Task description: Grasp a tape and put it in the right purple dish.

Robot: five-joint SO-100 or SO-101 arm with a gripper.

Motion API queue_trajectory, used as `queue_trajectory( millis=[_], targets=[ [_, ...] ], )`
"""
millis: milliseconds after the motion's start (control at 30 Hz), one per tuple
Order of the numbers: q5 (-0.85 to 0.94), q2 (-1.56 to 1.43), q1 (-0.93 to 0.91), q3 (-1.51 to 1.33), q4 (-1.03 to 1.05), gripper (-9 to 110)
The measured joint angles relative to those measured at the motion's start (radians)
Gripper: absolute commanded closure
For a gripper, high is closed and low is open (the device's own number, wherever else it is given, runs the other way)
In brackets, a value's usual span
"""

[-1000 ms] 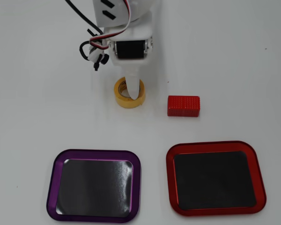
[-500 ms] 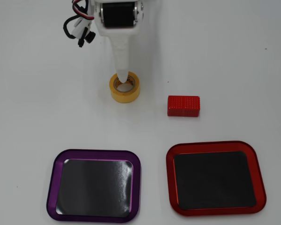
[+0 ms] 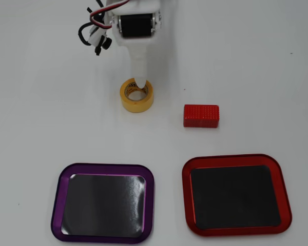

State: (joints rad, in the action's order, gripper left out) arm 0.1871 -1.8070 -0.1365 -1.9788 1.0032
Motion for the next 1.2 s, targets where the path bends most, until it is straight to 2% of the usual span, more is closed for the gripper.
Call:
queue_trajectory(
  millis=[267, 567, 767, 867, 933, 1200],
  targets=[
    [0.011, 0.000, -0.060, -0.135, -0.146, 86],
    [0.046, 0.003, -0.087, -0.153, -0.183, 87],
    [0.048, 0.106, -0.091, -0.155, -0.219, 87],
    [0.048, 0.127, -0.091, -0.153, -0.219, 92],
    [0.048, 0.132, -0.091, -0.149, -0.221, 102],
    [0.046, 0.123, -0.077, -0.069, -0.206, 102]
  ],
)
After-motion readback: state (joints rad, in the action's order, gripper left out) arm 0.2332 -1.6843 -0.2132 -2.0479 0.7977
